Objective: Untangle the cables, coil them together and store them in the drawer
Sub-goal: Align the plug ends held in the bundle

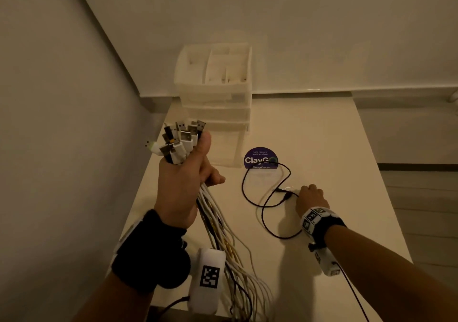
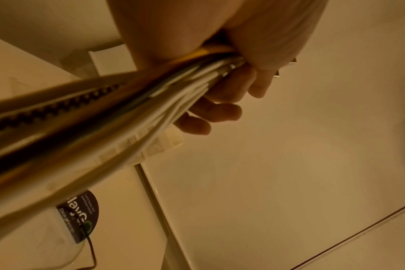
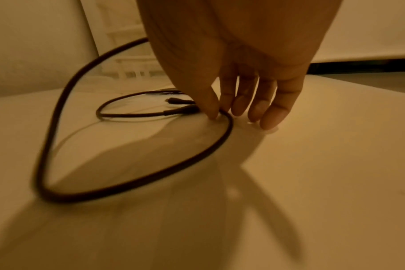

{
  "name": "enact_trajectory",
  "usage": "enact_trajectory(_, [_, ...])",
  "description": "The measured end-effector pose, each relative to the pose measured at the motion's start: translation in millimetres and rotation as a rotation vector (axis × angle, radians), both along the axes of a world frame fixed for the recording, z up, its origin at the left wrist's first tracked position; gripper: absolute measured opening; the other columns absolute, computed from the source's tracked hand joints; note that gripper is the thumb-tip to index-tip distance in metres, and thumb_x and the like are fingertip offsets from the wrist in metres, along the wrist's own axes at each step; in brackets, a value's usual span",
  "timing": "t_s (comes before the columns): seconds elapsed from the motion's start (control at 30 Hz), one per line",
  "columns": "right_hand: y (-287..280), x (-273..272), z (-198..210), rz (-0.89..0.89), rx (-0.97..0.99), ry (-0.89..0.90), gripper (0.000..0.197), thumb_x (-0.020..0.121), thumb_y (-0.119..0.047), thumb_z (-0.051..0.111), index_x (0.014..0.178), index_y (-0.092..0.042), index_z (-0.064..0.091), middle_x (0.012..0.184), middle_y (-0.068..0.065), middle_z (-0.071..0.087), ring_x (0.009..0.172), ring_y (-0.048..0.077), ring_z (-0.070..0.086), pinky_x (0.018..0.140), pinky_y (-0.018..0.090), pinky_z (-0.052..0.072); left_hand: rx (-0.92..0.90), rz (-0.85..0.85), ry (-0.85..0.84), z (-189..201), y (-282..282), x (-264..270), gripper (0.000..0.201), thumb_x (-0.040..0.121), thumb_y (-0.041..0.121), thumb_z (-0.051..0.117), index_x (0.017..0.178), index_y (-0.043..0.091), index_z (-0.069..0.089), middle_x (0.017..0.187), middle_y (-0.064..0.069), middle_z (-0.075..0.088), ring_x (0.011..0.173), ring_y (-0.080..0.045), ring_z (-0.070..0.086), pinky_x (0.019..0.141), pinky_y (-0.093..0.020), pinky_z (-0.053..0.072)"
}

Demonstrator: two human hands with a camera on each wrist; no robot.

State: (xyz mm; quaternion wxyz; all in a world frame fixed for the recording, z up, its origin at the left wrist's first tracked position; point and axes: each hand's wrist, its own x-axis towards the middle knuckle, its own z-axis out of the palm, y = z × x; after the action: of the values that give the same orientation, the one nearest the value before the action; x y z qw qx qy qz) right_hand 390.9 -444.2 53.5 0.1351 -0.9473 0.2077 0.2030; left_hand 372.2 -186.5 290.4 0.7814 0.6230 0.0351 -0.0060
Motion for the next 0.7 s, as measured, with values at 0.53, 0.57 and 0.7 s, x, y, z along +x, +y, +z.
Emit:
enact_trajectory(0.53, [57,-84,257,0.049,1.114,-0.667,0.022,0.103,-0.018,0.037,0.099,-0.006,0.055,0.065,0.001,0.053,0.052,0.011,0.041,0.049,0.025,0.037,-0.092,-0.277,0.064,14,-52,-1,0.042,0.077,0.028,0.075,0.059,0.020,0.038,0.046,0.004,0.024,0.036,-0.010,0.017,0.041,-0.017,0.018])
enact_trajectory(0.57, [68,-88,262,0.154,0.959,-0.729,0.021,0.102,-0.020,0.039,0.098,-0.012,0.058,0.066,-0.001,0.056,0.054,0.008,0.046,0.051,0.025,0.041,-0.104,-0.304,0.042,18,-55,-3,0.038,0.073,0.031,0.076,0.061,0.018,0.043,0.046,0.004,0.030,0.035,-0.010,0.021,0.040,-0.017,0.020])
enact_trajectory(0.7, [98,-101,265,0.260,0.680,-0.878,0.017,0.100,-0.019,0.045,0.107,-0.029,0.056,0.074,-0.013,0.062,0.069,0.006,0.061,0.061,0.015,0.047,-0.164,-0.363,-0.037,28,-59,-13,0.026,0.069,0.029,0.077,0.063,0.014,0.057,0.054,-0.002,0.049,0.044,-0.015,0.048,0.043,-0.024,0.042])
